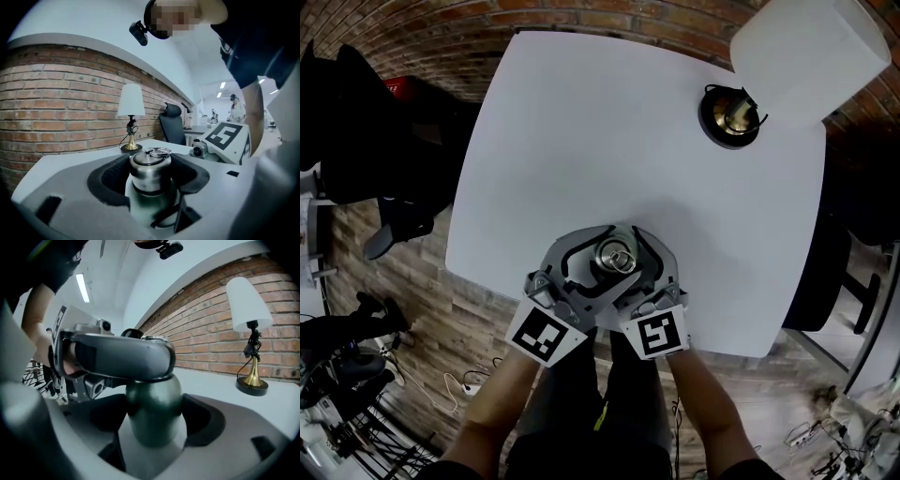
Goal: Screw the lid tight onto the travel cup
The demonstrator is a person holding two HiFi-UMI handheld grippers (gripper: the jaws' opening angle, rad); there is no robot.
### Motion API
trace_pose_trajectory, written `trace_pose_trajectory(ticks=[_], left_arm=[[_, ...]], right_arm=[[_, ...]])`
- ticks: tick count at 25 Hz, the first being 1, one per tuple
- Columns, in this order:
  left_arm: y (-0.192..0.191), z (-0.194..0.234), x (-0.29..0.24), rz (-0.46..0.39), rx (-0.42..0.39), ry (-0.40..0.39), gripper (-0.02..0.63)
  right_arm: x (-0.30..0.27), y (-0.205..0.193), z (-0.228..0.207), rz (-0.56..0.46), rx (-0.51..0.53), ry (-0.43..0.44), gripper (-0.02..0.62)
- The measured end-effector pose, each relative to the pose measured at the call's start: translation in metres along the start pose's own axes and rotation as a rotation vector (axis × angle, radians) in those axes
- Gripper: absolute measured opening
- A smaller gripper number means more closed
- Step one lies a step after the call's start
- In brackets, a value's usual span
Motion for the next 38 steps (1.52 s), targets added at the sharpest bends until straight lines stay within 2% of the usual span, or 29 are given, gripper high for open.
trace_pose_trajectory(ticks=[7,11,15,20,35,38], left_arm=[[-0.001,0.001,0.001,-0.118,-0.022,-0.298,0.264],[0.0,0.002,0.0,-0.152,-0.02,-0.415,0.264],[-0.001,0.003,-0.002,-0.162,-0.005,-0.483,0.267],[-0.002,0.003,-0.001,-0.163,0.011,-0.506,0.267],[-0.002,0.002,-0.001,-0.177,0.005,-0.46,0.27],[-0.001,0.002,0.0,-0.182,0.014,-0.437,0.324]], right_arm=[[0.0,0.001,0.001,0.004,0.004,0.006,0.341],[0.001,0.001,0.001,0.001,0.003,0.006,0.342],[0.0,0.001,0.0,0.004,0.002,0.006,0.342],[0.0,0.0,0.001,0.004,0.004,0.006,0.342],[0.018,-0.005,0.005,0.072,0.055,-0.006,0.342],[0.026,-0.011,0.004,0.094,0.045,-0.035,0.342]])
Point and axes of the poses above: the fingertips, and each gripper's own axes: x backward along the fingers, z to its left, y out of its top, the point moved 4 cm from there along x, backward along the fingers, and after that the axes turned 13 degrees about -x, right-handed, at the moved point
